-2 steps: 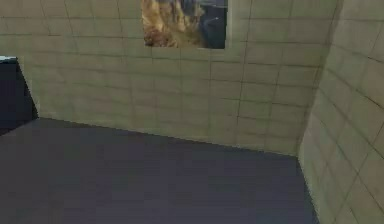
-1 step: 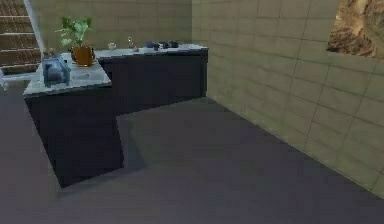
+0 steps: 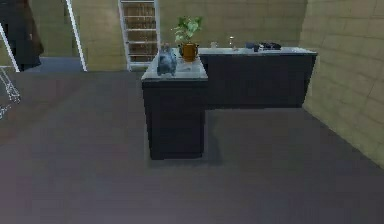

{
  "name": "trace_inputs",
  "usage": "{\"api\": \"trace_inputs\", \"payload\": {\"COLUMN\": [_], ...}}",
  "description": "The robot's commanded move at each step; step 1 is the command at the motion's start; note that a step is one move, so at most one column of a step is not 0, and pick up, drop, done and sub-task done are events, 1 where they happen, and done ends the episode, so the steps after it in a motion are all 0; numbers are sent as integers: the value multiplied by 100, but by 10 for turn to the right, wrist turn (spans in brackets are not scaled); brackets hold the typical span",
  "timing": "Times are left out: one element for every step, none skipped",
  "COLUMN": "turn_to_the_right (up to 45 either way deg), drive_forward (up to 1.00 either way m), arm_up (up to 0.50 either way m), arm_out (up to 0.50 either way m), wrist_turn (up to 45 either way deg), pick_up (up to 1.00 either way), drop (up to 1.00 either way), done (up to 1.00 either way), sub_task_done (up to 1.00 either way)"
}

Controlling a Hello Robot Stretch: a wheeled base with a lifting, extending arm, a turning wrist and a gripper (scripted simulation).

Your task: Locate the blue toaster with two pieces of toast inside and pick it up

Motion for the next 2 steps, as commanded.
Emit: {"api": "trace_inputs", "payload": {"turn_to_the_right": [0, -450], "drive_forward": [100, 0], "arm_up": [0, 0], "arm_out": [0, 0], "wrist_turn": [0, 0], "pick_up": [0, 0], "drop": [0, 0], "done": [0, 0], "sub_task_done": [0, 0]}}
